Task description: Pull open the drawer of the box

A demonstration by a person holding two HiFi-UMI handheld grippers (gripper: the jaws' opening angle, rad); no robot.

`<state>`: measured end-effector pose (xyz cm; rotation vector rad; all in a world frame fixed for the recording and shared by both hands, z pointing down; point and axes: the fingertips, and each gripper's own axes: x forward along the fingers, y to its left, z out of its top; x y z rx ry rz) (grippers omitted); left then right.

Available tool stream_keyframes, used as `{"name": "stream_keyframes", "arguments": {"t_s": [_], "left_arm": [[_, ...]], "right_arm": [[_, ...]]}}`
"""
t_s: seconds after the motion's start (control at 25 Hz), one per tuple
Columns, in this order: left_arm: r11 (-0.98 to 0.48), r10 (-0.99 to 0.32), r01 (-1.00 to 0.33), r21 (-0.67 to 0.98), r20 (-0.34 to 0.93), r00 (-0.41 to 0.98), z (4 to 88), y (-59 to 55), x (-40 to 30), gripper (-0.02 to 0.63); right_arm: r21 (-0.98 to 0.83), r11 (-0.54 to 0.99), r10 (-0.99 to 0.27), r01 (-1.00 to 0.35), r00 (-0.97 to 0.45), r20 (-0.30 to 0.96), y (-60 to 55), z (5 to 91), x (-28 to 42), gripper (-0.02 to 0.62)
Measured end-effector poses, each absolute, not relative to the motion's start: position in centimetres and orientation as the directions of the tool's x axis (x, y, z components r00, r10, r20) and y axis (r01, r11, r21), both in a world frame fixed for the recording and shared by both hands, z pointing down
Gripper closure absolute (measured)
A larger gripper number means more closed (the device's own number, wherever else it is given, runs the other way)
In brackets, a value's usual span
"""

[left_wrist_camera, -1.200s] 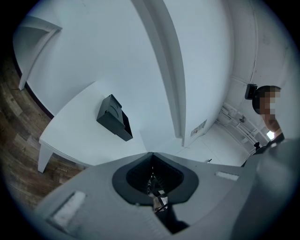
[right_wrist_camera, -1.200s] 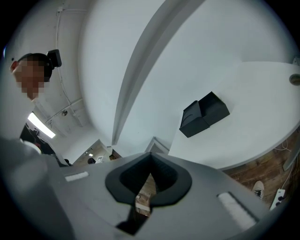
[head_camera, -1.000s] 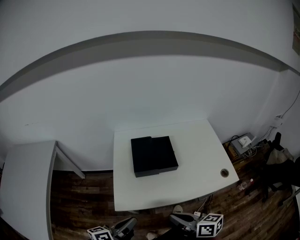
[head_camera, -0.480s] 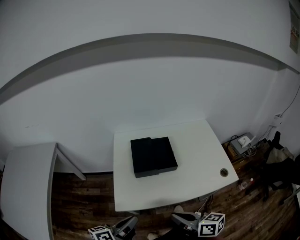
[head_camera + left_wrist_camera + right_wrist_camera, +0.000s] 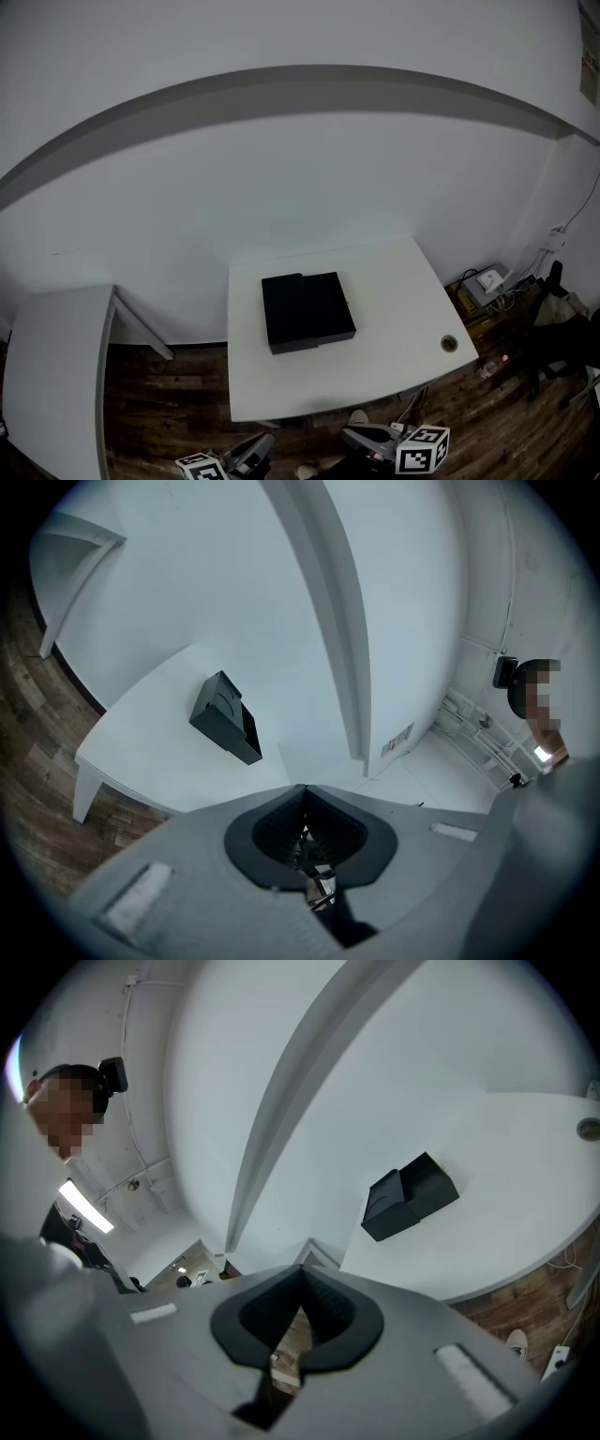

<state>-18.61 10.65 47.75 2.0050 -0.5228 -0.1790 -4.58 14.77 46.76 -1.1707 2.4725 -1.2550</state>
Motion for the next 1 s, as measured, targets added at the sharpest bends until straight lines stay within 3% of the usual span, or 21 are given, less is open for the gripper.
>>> {"name": "stream_keyframes", "arguments": {"t_s": [1.0], "left_arm": [[-0.382, -0.443, -0.278, 0.881, 0.089, 0.892, 47.77, 10.52, -18.20, 0.601]], "right_arm": [[-0.740, 0.346, -0.701, -0.576, -0.683, 0.204, 15.00, 46.91, -4.20, 0.592]]}}
